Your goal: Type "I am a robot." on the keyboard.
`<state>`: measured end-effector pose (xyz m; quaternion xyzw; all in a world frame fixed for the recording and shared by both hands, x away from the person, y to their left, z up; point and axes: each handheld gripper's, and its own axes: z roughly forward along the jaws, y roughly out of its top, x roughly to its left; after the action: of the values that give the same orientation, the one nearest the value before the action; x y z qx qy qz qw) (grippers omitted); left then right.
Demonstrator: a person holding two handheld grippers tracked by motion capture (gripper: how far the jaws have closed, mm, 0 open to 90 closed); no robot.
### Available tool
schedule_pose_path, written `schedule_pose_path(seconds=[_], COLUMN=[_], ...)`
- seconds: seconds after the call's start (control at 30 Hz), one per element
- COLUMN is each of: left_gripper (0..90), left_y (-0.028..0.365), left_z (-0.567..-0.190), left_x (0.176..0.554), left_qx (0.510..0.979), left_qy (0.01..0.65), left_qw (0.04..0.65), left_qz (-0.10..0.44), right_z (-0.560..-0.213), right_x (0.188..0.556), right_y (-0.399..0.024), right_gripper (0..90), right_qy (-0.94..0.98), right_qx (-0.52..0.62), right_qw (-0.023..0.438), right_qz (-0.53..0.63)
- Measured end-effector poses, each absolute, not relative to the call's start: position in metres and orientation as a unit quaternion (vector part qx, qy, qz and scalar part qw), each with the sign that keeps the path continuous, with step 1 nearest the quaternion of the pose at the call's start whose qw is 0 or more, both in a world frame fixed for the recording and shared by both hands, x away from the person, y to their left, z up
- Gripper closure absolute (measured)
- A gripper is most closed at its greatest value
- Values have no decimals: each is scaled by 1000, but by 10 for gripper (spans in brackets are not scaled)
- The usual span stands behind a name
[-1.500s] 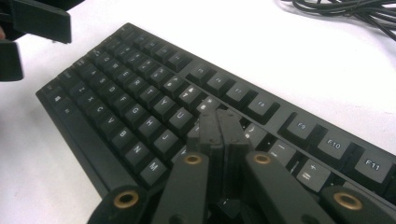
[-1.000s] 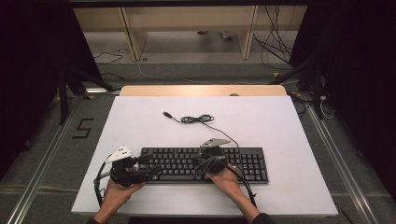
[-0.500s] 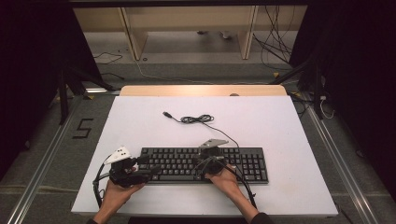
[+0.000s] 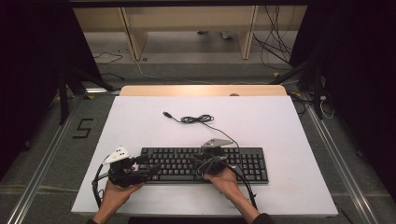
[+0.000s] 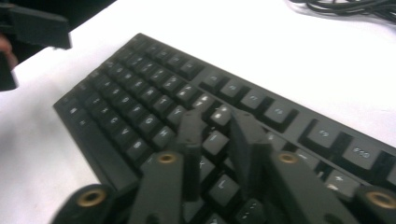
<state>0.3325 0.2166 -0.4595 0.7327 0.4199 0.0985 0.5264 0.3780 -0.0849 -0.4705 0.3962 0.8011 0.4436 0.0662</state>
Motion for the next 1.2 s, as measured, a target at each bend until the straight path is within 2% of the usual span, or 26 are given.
schedule_pose_path(seconds=[0.1, 0.2, 0.43, 0.63, 0.73, 0.9, 1.07, 1.2], left_gripper=[281, 279, 276, 273, 273, 273, 272, 272], left_y=[217, 218, 219, 221, 222, 221, 221, 221], left_z=[-459, -459, -460, -459, -459, -459, -459, -459], left_x=[332, 332, 332, 331, 331, 331, 331, 331], left_qx=[733, 733, 732, 729, 729, 728, 729, 729], left_qy=[420, 421, 422, 423, 424, 424, 423, 422], left_qw=[526, 525, 524, 527, 527, 529, 528, 528], left_qz=[100, 101, 102, 104, 104, 105, 105, 105], right_z=[-469, -467, -465, -467, -467, -468, -470, -472], right_x=[375, 374, 371, 369, 367, 365, 363, 363], right_y=[-84, -83, -77, -69, -64, -58, -51, -46], right_gripper=[659, 554, 474, 447, 503, 696, 833, 897], right_qy=[803, 803, 803, 808, 811, 816, 823, 828], right_qx=[386, 382, 375, 367, 359, 350, 341, 338], right_qw=[67, 66, 54, 51, 48, 50, 48, 46], right_qz=[448, 454, 460, 457, 458, 456, 452, 445])
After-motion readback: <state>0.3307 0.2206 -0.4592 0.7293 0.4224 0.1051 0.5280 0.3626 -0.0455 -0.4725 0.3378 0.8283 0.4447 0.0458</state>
